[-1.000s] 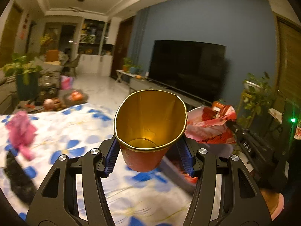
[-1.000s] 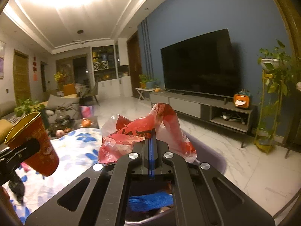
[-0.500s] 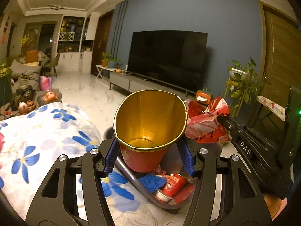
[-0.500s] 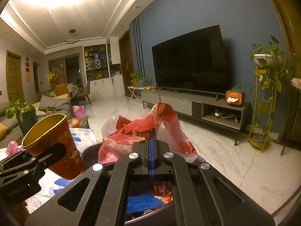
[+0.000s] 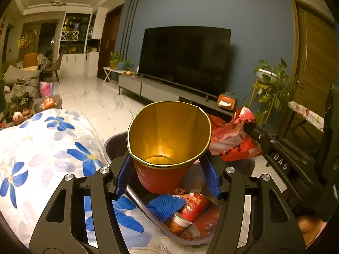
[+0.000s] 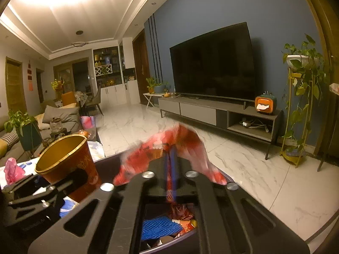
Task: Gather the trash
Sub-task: 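Open both tools to drop the wrapper and red cup into the bin, then move both open tools back to the black and pink plastic bags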
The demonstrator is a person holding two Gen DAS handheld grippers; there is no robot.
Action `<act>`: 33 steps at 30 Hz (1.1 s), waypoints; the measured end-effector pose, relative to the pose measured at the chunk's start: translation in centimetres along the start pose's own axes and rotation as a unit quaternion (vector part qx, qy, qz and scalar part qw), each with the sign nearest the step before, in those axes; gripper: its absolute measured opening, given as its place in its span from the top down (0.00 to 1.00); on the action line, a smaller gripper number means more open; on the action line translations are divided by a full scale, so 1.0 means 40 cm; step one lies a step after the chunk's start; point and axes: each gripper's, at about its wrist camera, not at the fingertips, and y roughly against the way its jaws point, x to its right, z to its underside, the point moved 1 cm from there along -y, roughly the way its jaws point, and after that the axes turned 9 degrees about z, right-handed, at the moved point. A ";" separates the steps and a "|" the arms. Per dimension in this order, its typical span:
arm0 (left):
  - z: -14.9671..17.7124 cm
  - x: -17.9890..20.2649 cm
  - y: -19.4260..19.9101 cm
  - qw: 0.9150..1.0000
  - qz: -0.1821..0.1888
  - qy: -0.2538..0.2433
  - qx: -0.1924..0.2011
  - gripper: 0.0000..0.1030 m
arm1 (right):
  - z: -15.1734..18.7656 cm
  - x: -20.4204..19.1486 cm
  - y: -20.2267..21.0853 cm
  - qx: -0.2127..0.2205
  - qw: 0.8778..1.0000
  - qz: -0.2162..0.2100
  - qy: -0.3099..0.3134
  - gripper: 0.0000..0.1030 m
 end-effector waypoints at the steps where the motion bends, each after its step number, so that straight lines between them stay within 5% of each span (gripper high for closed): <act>1: 0.004 -0.002 -0.004 1.000 0.002 0.001 -0.002 0.43 | 0.002 -0.004 0.003 0.001 1.000 0.001 0.001 0.75; 2: 0.006 -0.002 -0.007 1.000 0.003 0.001 -0.004 0.43 | 0.004 -0.003 0.005 0.005 1.000 0.003 -0.001 0.62; 4: 0.013 -0.002 -0.016 1.000 0.005 -0.001 -0.010 0.43 | 0.003 0.003 0.009 0.010 1.000 0.004 -0.006 0.54; 9: 0.023 -0.003 -0.033 1.000 0.008 0.001 -0.022 0.41 | -0.001 0.022 0.016 0.012 1.000 0.011 -0.019 0.50; 12: 0.030 -0.003 -0.031 1.000 0.002 -0.005 -0.022 0.27 | -0.004 0.025 0.028 0.018 0.999 0.019 -0.018 0.47; 18: 0.023 -0.012 0.004 1.000 -0.009 0.011 -0.008 0.17 | -0.007 0.024 0.055 0.027 0.999 0.027 -0.017 0.44; 26: 0.036 -0.058 0.159 0.995 -0.087 0.029 0.032 0.12 | 0.000 0.002 0.102 0.034 0.999 0.017 -0.010 0.33; 33: 0.071 -0.132 0.360 0.979 -0.192 0.030 0.056 0.12 | 0.016 -0.085 0.157 0.036 0.999 -0.016 0.013 0.28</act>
